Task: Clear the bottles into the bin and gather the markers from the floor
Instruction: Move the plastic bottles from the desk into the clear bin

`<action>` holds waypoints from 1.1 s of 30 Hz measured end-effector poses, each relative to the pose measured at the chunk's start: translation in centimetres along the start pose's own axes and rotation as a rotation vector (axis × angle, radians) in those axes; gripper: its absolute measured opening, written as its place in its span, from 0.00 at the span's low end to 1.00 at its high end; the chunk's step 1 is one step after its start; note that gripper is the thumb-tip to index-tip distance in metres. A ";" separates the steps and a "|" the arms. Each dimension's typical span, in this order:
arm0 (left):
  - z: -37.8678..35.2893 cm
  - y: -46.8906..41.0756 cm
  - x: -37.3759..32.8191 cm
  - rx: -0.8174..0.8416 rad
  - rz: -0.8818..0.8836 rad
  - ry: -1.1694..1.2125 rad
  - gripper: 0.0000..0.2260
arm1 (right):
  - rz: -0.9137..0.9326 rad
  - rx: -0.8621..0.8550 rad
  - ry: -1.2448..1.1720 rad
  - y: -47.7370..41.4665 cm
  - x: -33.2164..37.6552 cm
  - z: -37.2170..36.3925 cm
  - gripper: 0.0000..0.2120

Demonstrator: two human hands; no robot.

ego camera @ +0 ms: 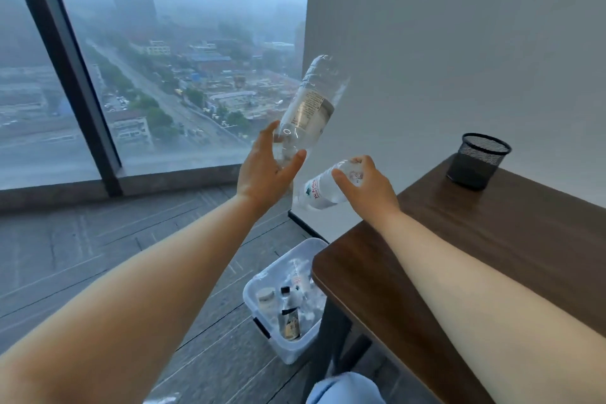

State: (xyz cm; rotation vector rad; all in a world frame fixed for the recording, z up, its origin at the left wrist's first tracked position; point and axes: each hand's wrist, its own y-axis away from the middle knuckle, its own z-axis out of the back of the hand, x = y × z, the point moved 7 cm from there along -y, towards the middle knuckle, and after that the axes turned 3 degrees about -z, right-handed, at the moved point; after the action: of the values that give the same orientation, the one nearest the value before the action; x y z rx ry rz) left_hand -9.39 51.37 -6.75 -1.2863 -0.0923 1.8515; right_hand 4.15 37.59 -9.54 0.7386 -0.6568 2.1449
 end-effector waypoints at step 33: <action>-15.9 2.5 17.8 0.747 0.553 -0.132 0.37 | -0.209 0.200 0.183 -8.4 -4.0 -7.5 0.23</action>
State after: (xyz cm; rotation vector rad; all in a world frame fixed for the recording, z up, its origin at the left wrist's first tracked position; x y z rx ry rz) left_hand -0.04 55.67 -28.46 -0.6890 0.8838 2.1104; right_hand 10.80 45.40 -15.74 0.6735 -0.2588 2.0710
